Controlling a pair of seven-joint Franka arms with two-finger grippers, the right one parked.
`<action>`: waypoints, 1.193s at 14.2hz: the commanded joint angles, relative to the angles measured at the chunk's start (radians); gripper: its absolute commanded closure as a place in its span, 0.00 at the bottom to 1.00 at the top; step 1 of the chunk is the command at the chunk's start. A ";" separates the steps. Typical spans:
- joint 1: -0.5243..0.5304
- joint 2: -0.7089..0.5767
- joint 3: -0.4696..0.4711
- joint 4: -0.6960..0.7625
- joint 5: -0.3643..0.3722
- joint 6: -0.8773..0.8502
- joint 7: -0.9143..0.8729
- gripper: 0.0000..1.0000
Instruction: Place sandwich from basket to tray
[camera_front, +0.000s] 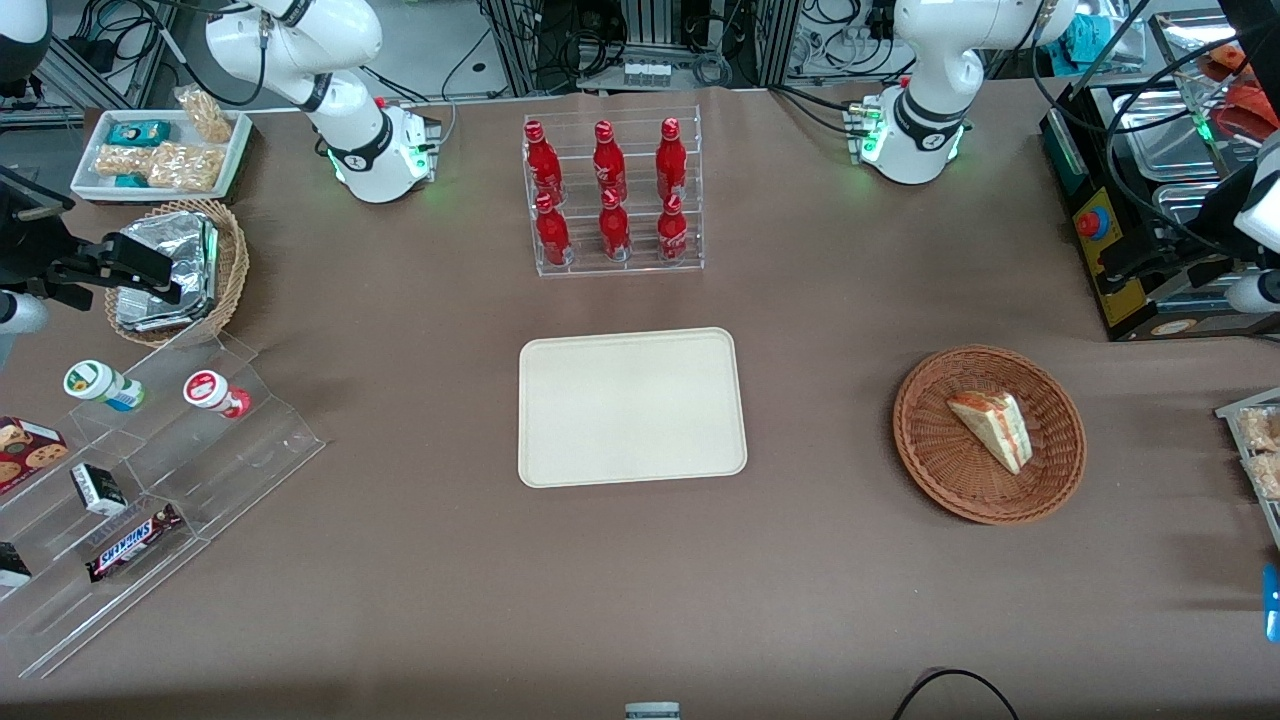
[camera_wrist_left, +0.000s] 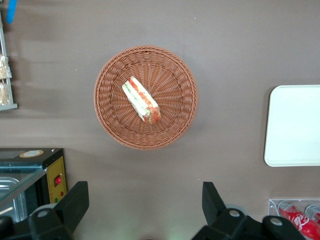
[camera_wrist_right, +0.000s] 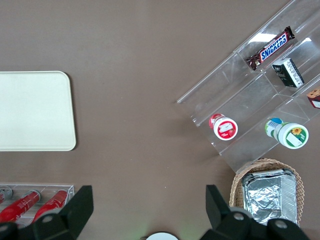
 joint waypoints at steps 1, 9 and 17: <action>-0.005 -0.005 0.007 -0.004 -0.007 0.010 0.036 0.00; -0.005 -0.006 0.007 -0.013 -0.005 0.001 0.038 0.00; -0.003 0.080 0.007 -0.099 -0.001 0.042 0.031 0.00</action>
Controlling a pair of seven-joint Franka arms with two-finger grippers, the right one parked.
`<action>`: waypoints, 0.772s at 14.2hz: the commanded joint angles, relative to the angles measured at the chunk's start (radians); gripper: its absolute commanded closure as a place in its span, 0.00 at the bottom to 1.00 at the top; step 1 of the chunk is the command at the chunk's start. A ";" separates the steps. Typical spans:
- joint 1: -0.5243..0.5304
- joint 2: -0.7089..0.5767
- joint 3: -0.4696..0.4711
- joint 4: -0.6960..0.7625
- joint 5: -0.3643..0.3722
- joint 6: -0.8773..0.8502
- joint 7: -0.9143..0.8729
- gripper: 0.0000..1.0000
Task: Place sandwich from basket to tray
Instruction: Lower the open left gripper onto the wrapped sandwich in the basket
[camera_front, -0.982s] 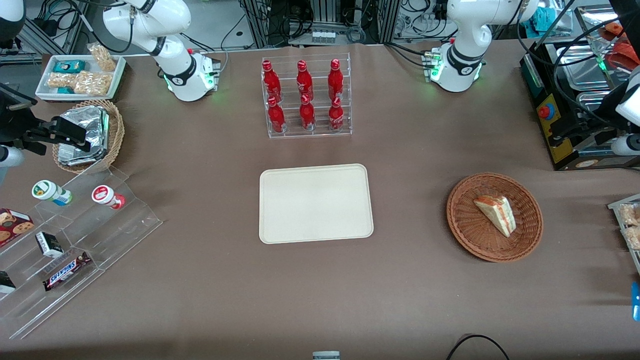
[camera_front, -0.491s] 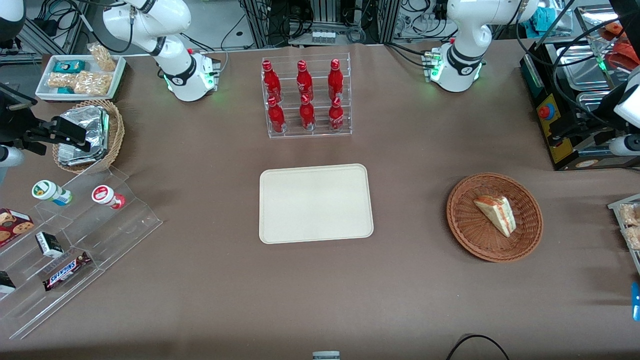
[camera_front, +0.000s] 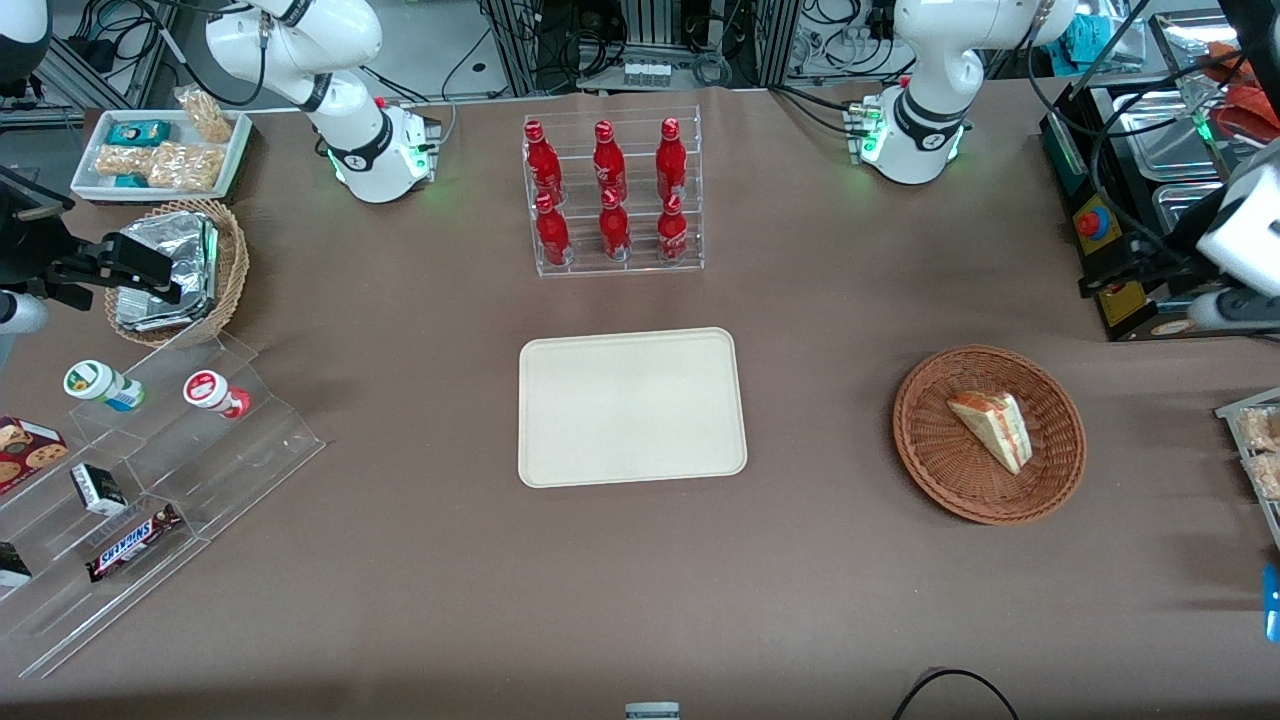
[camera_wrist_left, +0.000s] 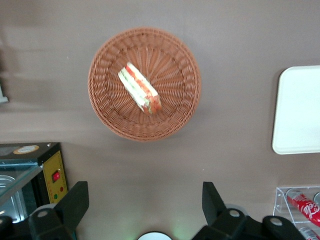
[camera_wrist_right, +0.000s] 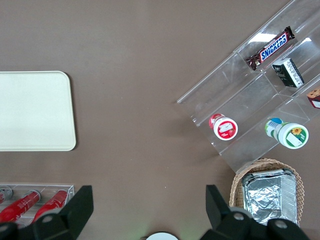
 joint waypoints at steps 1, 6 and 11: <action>-0.004 0.061 0.005 -0.045 -0.001 0.064 0.006 0.00; 0.001 0.064 0.007 -0.356 -0.001 0.478 0.006 0.00; 0.009 0.101 0.012 -0.556 -0.010 0.837 -0.176 0.00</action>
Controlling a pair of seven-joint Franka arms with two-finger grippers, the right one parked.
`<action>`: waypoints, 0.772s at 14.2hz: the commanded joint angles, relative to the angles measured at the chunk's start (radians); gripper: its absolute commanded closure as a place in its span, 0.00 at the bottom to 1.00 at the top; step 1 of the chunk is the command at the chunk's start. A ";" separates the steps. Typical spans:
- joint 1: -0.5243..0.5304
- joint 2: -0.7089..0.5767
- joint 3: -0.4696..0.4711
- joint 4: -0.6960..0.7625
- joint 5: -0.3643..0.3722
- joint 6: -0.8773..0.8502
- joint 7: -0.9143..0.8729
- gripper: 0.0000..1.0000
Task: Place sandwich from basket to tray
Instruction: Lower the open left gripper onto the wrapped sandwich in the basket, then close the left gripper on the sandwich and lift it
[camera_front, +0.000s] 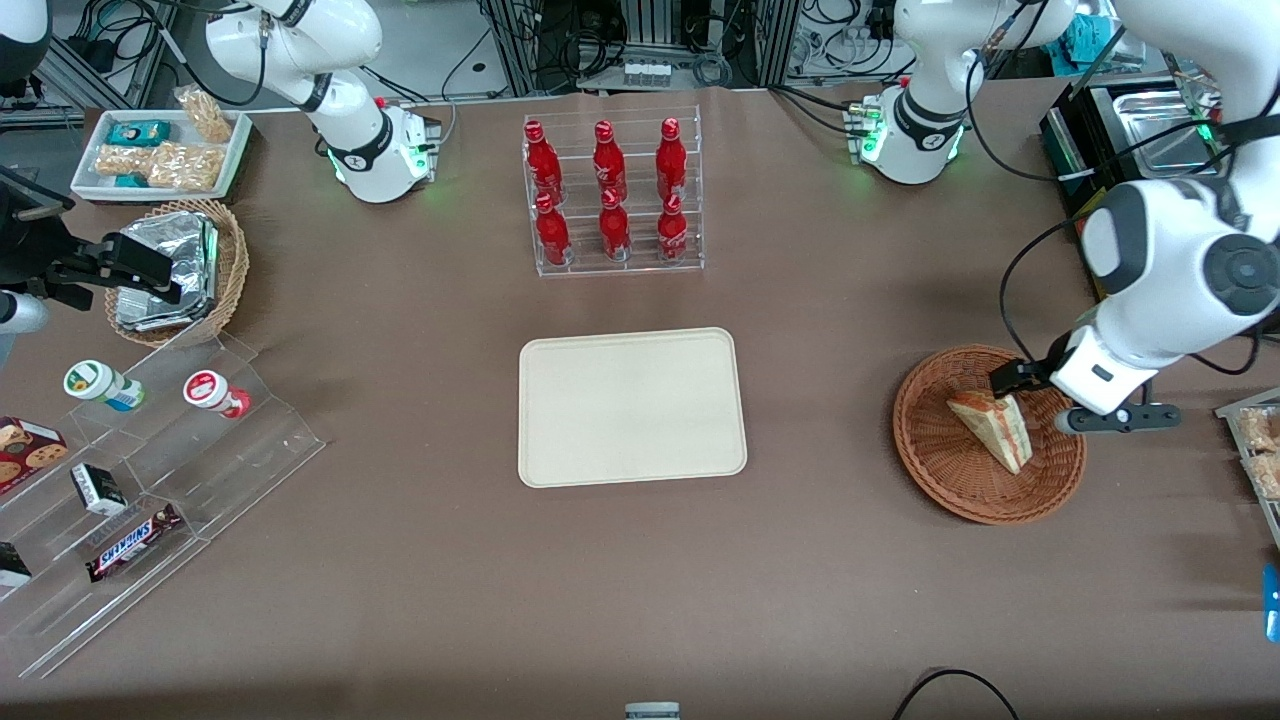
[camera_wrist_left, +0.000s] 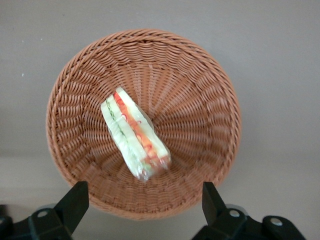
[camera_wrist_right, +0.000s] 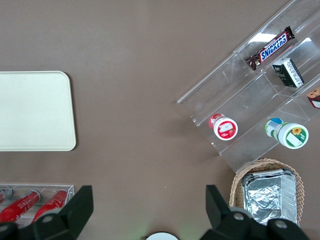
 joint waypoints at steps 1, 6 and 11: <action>0.002 0.003 0.000 -0.069 -0.008 0.110 -0.196 0.00; 0.002 0.105 0.000 -0.061 -0.007 0.215 -0.659 0.00; 0.002 0.153 0.000 -0.064 -0.005 0.222 -0.666 0.70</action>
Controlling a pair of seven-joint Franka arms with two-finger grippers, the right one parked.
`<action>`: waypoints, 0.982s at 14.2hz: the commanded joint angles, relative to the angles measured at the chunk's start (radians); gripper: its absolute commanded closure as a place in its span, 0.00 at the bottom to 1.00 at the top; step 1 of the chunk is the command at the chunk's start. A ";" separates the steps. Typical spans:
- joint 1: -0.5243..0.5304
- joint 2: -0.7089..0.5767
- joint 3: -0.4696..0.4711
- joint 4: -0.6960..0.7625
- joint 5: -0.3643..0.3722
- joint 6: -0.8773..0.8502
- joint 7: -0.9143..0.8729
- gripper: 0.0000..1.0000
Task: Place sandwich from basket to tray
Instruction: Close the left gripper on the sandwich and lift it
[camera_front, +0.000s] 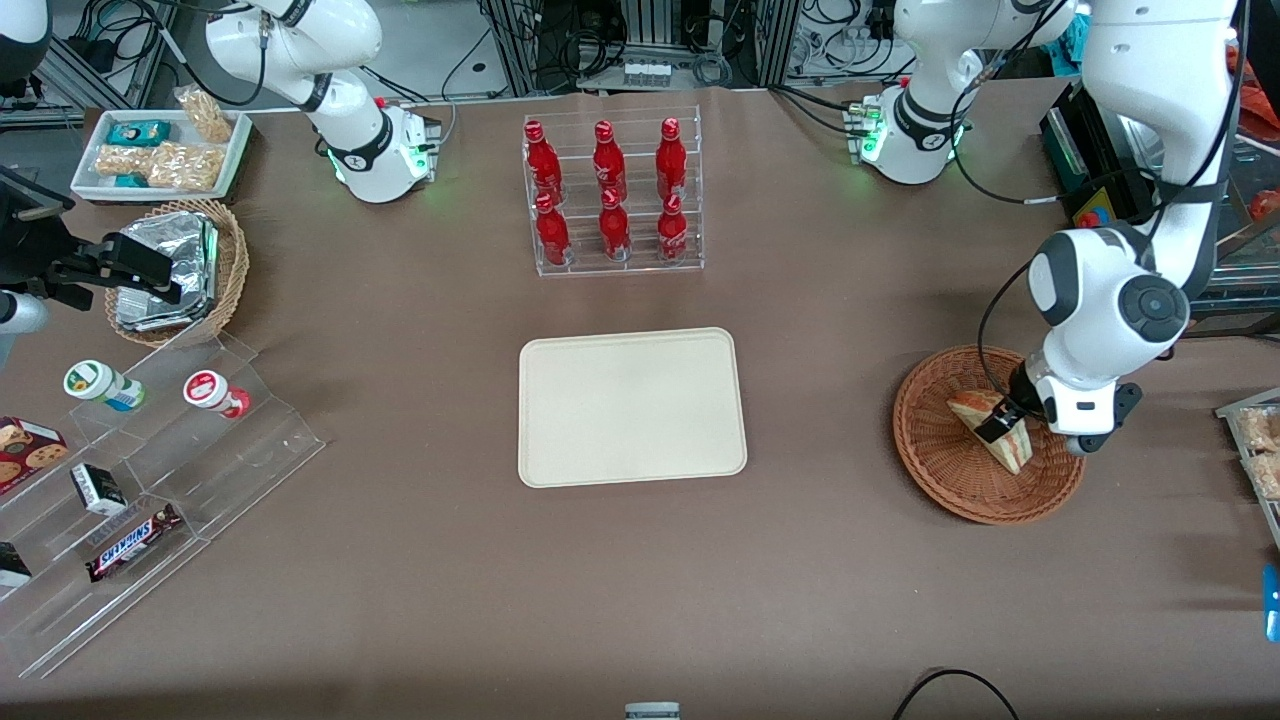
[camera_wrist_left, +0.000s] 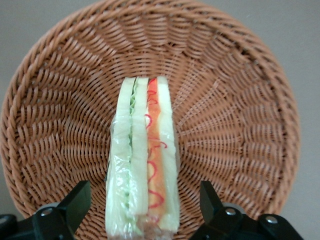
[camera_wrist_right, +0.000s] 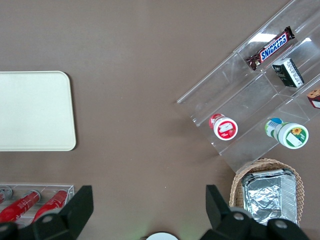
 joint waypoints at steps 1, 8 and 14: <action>0.001 0.002 -0.002 0.004 0.001 -0.001 -0.011 0.87; -0.050 -0.079 -0.040 0.148 0.012 -0.333 0.104 1.00; -0.319 0.032 -0.069 0.307 0.034 -0.378 0.106 0.99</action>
